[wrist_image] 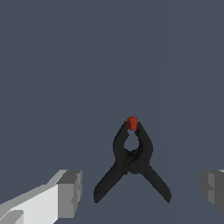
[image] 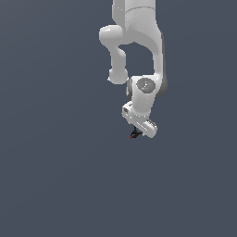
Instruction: Pick up the object and move it to a goal position.
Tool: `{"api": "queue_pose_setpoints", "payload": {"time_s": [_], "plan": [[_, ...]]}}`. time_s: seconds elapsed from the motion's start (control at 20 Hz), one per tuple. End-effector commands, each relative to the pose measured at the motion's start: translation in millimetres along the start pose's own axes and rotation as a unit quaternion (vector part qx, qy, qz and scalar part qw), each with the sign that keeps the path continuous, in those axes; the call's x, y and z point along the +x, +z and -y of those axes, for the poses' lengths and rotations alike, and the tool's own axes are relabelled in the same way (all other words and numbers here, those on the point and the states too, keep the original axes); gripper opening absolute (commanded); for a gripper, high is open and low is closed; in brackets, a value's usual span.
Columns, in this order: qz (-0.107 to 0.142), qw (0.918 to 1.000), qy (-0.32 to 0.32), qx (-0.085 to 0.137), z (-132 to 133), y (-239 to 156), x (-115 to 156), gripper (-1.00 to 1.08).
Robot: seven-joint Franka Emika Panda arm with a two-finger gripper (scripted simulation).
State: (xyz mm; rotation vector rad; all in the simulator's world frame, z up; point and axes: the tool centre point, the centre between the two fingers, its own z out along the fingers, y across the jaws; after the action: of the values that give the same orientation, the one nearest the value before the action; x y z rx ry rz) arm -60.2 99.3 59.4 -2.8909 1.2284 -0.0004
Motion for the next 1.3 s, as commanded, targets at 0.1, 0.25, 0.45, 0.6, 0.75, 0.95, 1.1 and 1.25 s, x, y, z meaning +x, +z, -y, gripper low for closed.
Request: {"api": "queue_pose_setpoints", "payload": {"time_s": [0.1, 0.25, 0.45, 0.6, 0.75, 0.95, 1.1, 1.25], "plan": [[0.0, 1.0, 0.001, 0.0, -0.9, 16.3, -0.4, 1.0], [0.0, 1.0, 0.002, 0.0, -1.2, 31.6, -0.8, 1.0], [0.0, 1.0, 0.002, 0.0, -0.8, 43.4, -0.7, 1.0], [0.0, 1.0, 0.002, 0.0, -0.5, 45.9, -0.6, 1.0], [0.0, 1.0, 0.002, 0.0, -0.5, 45.9, -0.6, -1.0], [0.0, 1.0, 0.002, 0.0, -0.5, 45.9, -0.6, -1.0], [0.0, 1.0, 0.002, 0.0, -0.5, 45.9, -0.6, -1.0], [0.0, 1.0, 0.002, 0.0, -0.2, 44.3, -0.1, -1.0]]}}
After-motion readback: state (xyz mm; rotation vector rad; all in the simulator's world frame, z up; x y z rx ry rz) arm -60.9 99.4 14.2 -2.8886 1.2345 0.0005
